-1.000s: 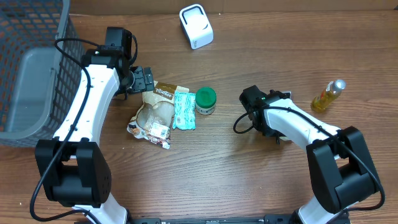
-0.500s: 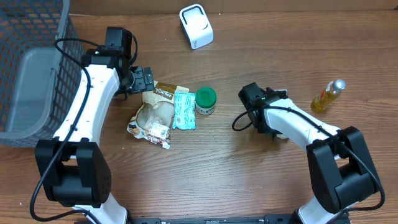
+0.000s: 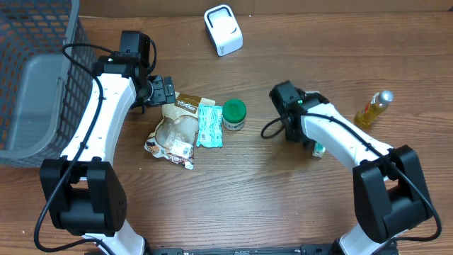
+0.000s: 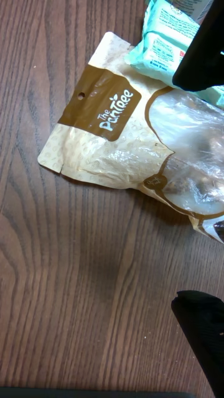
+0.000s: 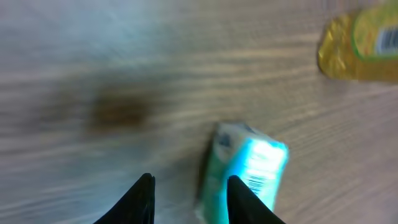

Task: Scan the item barcode
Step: 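Open the right gripper off the tissue pack and raise it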

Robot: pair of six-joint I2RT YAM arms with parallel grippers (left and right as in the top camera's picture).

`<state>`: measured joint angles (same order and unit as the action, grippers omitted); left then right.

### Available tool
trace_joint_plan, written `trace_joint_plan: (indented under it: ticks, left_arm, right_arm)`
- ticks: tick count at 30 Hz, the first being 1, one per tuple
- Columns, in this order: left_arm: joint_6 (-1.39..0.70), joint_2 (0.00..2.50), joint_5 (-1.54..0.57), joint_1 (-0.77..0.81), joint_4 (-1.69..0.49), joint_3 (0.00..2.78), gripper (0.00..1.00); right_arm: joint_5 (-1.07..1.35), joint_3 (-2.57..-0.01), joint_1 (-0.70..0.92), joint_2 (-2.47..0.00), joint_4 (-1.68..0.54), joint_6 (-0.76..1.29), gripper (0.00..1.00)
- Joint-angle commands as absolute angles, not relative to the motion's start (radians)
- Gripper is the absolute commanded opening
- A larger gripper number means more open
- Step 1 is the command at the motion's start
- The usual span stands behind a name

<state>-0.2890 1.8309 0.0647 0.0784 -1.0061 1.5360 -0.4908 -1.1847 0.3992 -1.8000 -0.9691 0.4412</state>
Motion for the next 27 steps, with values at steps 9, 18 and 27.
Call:
trace_joint_plan:
  ticks: [9, 18, 27]
  left_arm:
    - [-0.292, 1.823, 0.07, 0.079, -1.006, 1.547, 1.0]
    - [-0.292, 1.823, 0.07, 0.079, -1.006, 1.547, 1.0]
    - [-0.292, 1.823, 0.07, 0.079, -1.006, 1.547, 1.0]
  right_arm:
    - [-0.439, -1.374, 0.335, -1.765, -1.153, 0.532, 0.54]
    - [-0.116, -1.325, 0.128, -1.757, -1.183, 0.531, 0.81]
    - [-0.11, -1.148, 0.112, -1.762, -1.021, 0.524, 0.78]
